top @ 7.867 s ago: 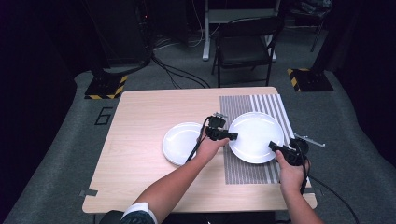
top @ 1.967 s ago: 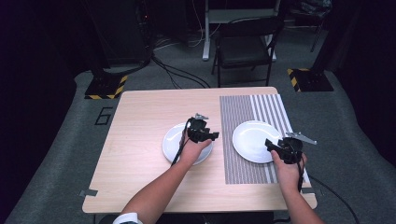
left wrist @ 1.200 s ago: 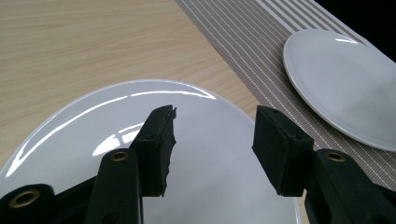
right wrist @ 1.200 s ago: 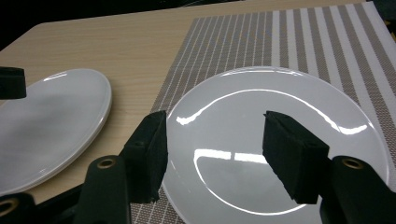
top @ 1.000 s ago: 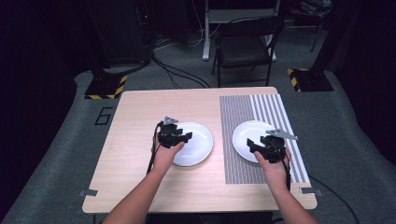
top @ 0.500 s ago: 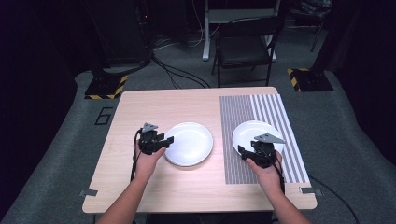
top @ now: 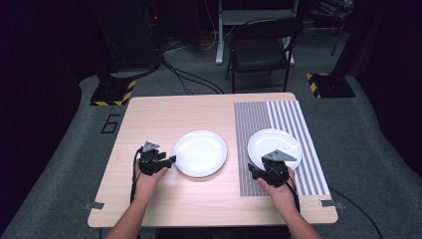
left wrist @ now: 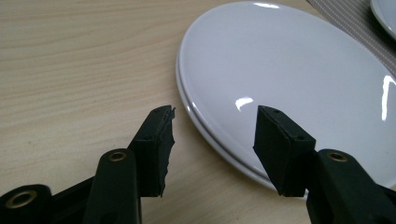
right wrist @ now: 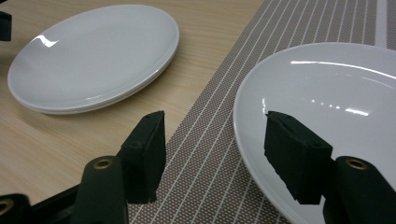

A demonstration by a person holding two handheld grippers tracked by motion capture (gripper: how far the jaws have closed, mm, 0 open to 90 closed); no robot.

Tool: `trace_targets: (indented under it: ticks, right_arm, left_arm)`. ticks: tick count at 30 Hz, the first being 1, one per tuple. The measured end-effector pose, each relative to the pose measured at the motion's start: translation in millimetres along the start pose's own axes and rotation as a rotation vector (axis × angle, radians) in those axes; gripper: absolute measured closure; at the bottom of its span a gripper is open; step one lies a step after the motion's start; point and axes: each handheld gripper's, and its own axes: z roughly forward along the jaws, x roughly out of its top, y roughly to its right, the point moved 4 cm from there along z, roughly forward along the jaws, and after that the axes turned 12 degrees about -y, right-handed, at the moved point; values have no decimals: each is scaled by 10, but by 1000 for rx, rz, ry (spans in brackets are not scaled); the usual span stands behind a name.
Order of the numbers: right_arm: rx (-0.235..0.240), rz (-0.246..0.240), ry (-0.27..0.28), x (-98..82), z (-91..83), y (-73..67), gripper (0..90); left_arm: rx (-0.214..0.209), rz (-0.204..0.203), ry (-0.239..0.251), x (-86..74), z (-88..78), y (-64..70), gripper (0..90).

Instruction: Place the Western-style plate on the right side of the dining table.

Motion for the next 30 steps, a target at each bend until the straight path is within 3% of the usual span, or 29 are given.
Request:
trace_targets:
  ticks: [5,7,10,15,21,25,30]
  right_arm:
    - [12,-39,-14,-61,54,-54,373]
    - [25,-43,-24,-86,78,-85,372]
    - [49,-54,-34,-116,104,-135,367]
    - [72,-90,-32,-132,141,-213,363]
    - [83,-147,-45,-177,188,-286,353]
    - [112,-145,-69,-207,224,-326,341]
    - [98,-195,-83,-239,277,-373,332]
  left_arm:
    - [23,42,-11,-73,-8,-32,462]
    - [15,27,-16,-102,7,-50,461]
    - [34,37,-20,-133,14,-83,461]
    - [17,24,-17,-176,12,-97,454]
    - [41,29,-8,-207,-8,-166,446]
    - [41,13,-8,-233,3,-220,436]
    - [43,0,-14,-257,25,-258,424]
